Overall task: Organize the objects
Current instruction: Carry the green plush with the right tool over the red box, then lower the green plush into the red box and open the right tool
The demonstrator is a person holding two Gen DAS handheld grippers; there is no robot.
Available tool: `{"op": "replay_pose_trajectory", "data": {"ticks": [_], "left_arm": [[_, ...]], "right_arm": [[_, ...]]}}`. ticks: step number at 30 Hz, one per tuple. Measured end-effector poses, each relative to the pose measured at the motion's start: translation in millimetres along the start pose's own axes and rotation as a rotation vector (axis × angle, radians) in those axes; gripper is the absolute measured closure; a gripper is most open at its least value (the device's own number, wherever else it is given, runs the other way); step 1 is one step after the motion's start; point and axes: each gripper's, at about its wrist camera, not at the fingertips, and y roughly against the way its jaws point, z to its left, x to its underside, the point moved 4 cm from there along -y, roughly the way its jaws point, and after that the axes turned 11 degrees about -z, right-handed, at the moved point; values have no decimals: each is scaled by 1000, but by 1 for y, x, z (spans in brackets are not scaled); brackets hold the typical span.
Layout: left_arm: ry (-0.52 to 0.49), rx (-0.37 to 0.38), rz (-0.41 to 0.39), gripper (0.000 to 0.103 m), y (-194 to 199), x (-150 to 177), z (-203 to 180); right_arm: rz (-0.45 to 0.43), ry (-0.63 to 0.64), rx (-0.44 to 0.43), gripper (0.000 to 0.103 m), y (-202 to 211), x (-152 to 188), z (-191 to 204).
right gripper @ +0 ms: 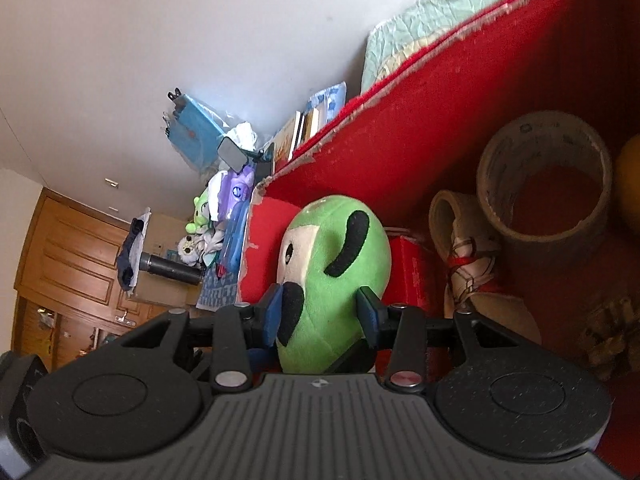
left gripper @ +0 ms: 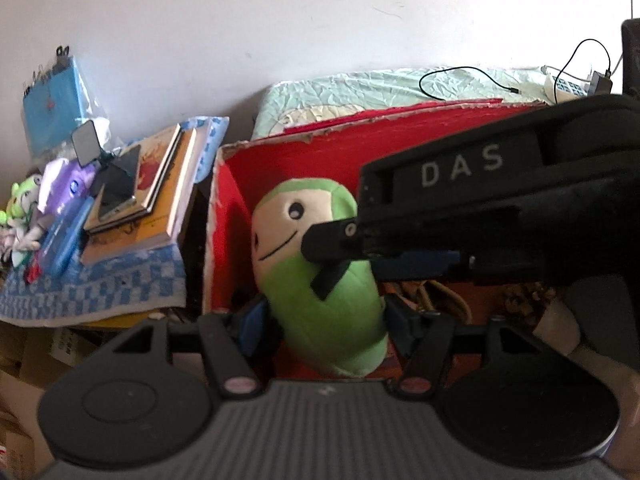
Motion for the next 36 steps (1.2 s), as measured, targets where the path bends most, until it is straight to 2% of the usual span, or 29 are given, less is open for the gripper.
{"op": "replay_pose_trajectory", "data": {"ticks": [7, 10, 15, 29, 36], "left_arm": [[-52, -40, -33, 38, 10, 2, -2], [-65, -56, -48, 33, 15, 3, 0], [-55, -48, -56, 33, 19, 5, 3], [-19, -44, -52, 31, 26, 3, -1], [-21, -57, -28, 31, 30, 1, -12]], "right_arm": [[40, -3, 2, 56, -3, 2, -1], [34, 19, 4, 54, -2, 1, 0], [47, 45, 0, 53, 0, 1, 2], [-10, 49, 20, 51, 22, -3, 1], [-80, 118, 59, 51, 44, -3, 7]]}}
